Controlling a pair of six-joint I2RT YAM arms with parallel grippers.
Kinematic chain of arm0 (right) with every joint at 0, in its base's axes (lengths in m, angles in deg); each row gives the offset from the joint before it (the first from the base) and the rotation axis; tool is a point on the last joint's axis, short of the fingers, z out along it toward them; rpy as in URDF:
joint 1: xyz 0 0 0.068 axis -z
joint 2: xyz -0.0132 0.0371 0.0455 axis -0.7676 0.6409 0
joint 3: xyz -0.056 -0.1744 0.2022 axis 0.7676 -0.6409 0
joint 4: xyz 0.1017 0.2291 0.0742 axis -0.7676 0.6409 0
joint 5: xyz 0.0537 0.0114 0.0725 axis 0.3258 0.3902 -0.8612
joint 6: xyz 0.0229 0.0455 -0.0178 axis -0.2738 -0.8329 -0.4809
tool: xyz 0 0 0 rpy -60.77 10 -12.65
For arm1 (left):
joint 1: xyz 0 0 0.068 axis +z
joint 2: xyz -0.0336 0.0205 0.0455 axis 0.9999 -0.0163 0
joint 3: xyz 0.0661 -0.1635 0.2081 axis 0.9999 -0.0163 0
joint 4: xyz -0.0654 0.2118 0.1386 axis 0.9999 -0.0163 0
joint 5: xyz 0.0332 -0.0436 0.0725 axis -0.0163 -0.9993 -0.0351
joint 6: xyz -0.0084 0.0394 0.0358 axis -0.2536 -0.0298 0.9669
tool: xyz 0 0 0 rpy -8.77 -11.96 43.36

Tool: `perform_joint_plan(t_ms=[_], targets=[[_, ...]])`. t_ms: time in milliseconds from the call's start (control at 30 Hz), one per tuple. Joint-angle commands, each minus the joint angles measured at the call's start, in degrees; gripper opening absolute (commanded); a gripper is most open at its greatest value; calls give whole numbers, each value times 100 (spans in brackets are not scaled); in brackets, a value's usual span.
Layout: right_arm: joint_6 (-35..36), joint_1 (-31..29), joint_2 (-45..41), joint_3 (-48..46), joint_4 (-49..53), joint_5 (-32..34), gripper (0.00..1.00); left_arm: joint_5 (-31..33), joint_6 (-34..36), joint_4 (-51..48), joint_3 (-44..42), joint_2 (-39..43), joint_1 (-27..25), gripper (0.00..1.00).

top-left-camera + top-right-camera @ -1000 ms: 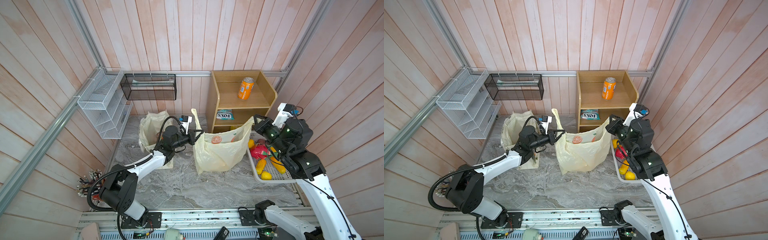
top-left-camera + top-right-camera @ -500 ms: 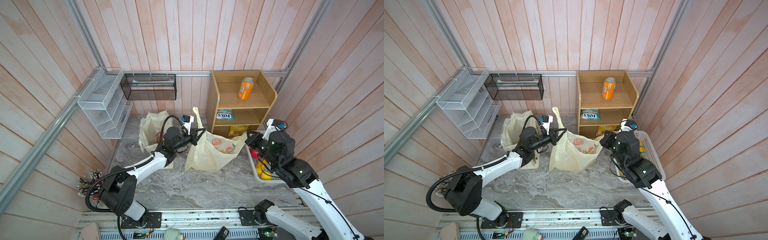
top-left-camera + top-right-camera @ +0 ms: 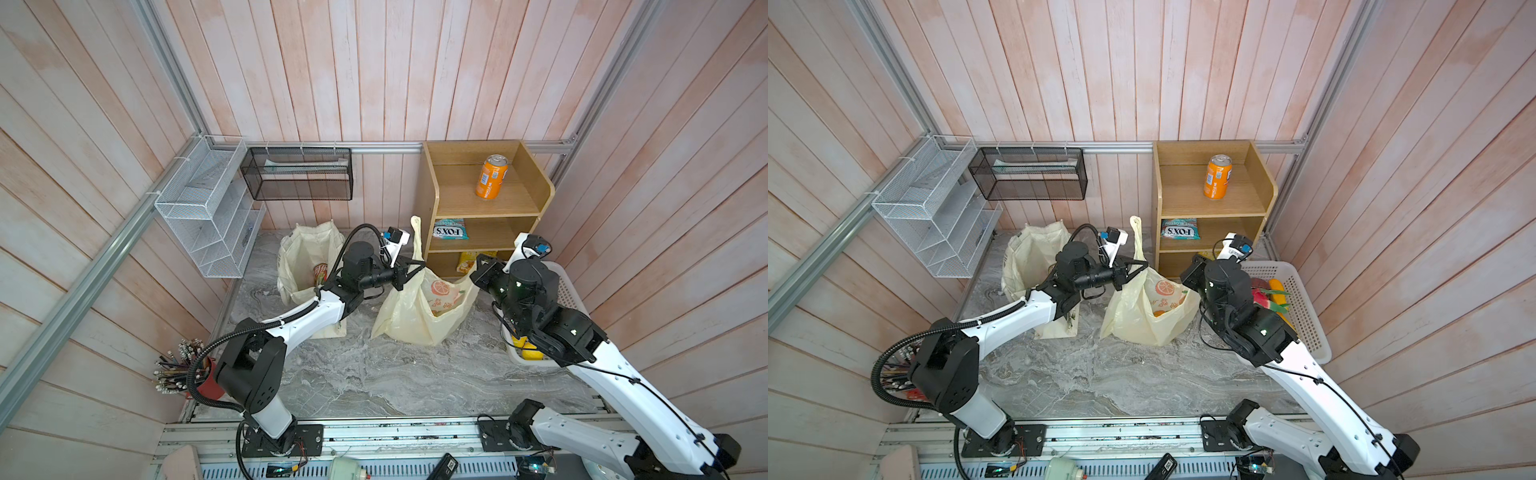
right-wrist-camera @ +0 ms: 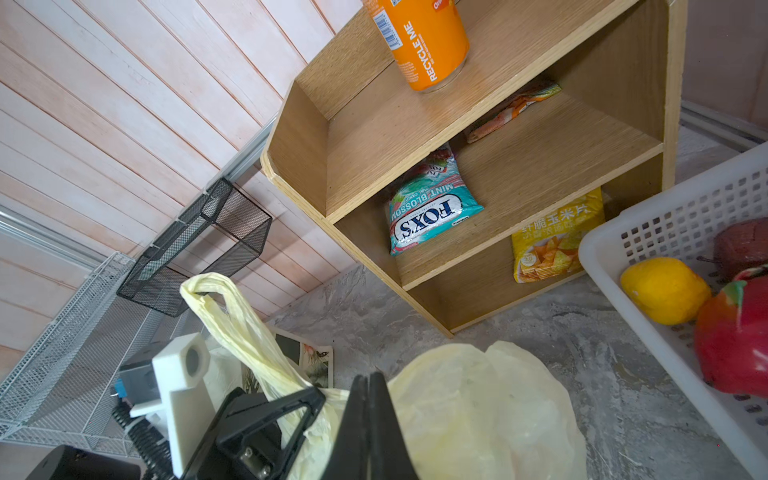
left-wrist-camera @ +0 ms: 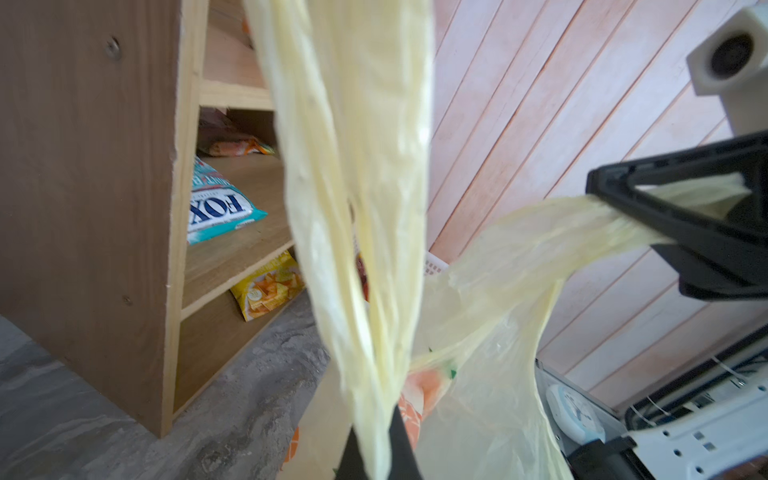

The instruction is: Place the mixed food into the grocery bags and tie them

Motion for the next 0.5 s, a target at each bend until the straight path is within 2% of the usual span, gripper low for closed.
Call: perform_joint_plan(t_ms=[0, 133, 333, 467], targets=[[161, -104, 147, 346, -435, 470, 0, -575, 96, 7, 107, -150, 20, 0], [264, -96, 610, 366, -650, 560, 0, -765, -74, 396, -5, -354, 75, 0], [755, -96, 1127, 645, -834, 445, 0, -966, -988, 1366, -256, -652, 333, 0], [1022, -93, 1342, 701, -647, 267, 0, -1160, -1002, 1343, -217, -790, 365, 0]])
